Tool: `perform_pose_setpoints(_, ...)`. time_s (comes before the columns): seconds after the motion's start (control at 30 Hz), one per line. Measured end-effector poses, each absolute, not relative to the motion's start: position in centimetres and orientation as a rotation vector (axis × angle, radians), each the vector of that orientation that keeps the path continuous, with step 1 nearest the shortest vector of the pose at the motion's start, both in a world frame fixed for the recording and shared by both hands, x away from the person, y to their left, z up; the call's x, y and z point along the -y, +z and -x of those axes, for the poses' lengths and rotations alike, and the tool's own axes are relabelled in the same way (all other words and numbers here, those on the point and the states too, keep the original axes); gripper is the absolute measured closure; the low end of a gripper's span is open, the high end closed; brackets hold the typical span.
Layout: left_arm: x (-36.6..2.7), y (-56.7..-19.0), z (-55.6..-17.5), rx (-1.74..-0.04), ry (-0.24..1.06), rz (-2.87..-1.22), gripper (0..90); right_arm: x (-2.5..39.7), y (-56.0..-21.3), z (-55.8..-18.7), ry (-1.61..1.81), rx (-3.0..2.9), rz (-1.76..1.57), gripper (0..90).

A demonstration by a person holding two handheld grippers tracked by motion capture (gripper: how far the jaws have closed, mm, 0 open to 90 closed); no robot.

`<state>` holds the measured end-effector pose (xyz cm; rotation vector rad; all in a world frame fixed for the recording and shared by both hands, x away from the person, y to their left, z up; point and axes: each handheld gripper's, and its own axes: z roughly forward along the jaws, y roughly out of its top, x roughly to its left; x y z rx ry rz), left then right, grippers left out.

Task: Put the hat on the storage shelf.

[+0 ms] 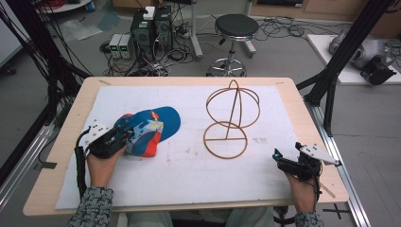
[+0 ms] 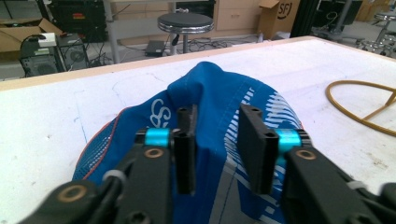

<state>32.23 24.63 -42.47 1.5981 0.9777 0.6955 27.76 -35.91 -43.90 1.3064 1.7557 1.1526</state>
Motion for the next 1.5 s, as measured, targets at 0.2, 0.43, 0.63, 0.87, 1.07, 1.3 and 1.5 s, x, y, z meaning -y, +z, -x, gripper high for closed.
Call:
perform_pose_setpoints(0.2, -24.5, -42.3, -32.1, -0.971, 0.683, -1.579, 84.0, 35.8, -43.9, -27.8, 1.155, -1.762, -1.296, 11.8)
perform_pose_setpoints(0.43, -24.0, -41.3, -32.3, -0.943, 0.68, -1.539, 87.8, 36.1, -43.9, -27.8, 1.16, -1.75, -1.306, 11.8)
perform_pose_setpoints(0.63, -23.1, -40.1, -32.9, -0.923, 0.667, -1.511, 88.1, 36.2, -43.8, -27.7, 1.163, -1.746, -1.31, 11.8)
perform_pose_setpoints(0.87, -22.2, -38.3, -33.6, -0.92, 0.676, -1.5, 88.2, 36.3, -43.9, -27.8, 1.168, -1.744, -1.317, 11.9)
perform_pose_setpoints(1.07, -21.2, -36.6, -34.3, -0.903, 0.675, -1.486, 88.2, 36.4, -43.9, -27.8, 1.172, -1.742, -1.322, 11.8)
perform_pose_setpoints(1.3, -20.1, -34.8, -34.9, -0.883, 0.679, -1.476, 88.2, 36.5, -43.9, -27.8, 1.189, -1.739, -1.332, 11.9)
perform_pose_setpoints(1.5, -19.5, -33.2, -35.3, -0.878, 0.686, -1.481, 88.2, 36.6, -43.9, -27.8, 1.2, -1.733, -1.336, 11.9)
